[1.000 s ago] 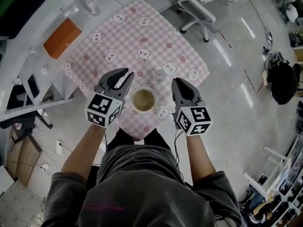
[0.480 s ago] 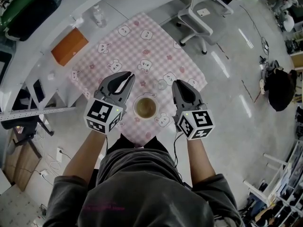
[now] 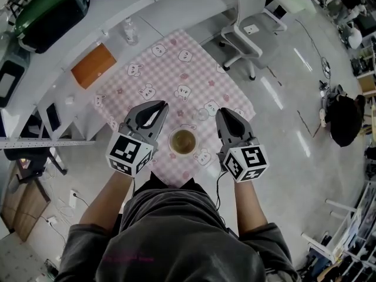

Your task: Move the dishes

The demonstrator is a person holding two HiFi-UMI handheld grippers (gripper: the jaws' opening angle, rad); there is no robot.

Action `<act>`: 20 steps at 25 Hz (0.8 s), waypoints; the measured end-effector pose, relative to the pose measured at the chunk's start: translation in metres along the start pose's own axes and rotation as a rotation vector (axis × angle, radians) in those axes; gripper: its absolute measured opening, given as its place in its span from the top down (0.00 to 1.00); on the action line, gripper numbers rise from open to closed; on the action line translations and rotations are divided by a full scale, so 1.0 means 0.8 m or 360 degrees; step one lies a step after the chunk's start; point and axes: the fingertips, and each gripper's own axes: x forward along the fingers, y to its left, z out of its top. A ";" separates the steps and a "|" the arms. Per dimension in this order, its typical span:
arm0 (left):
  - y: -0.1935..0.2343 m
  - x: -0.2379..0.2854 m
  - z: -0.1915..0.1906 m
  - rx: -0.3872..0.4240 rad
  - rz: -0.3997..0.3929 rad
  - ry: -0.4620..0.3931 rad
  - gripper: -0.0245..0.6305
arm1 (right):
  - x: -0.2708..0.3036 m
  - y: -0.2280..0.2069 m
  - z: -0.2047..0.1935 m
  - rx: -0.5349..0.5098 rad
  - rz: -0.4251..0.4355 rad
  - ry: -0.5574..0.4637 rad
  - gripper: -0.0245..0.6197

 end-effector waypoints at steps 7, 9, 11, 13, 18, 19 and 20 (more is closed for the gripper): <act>0.005 -0.023 -0.002 -0.0013 0.0005 -0.0010 0.94 | -0.004 0.022 0.008 -0.0013 0.0037 -0.0004 0.90; 0.007 -0.027 -0.001 -0.0015 0.0008 -0.0017 0.95 | -0.005 0.028 0.009 -0.0015 0.0054 -0.0003 0.90; 0.009 -0.031 0.000 -0.0019 0.0012 -0.0027 0.95 | -0.005 0.033 0.011 -0.0023 0.0067 -0.0002 0.90; 0.012 -0.033 0.002 -0.0026 0.0018 -0.0035 0.96 | -0.004 0.038 0.011 -0.0037 0.0083 0.0004 0.90; 0.019 -0.037 -0.001 -0.0040 0.0029 -0.0033 0.96 | -0.001 0.048 0.008 -0.0054 0.0118 0.0025 0.90; 0.020 -0.038 -0.002 -0.0043 0.0032 -0.0033 0.96 | -0.001 0.048 0.008 -0.0047 0.0121 0.0024 0.90; 0.021 -0.038 -0.002 -0.0046 0.0035 -0.0033 0.96 | 0.001 0.048 0.008 -0.0039 0.0123 0.0023 0.92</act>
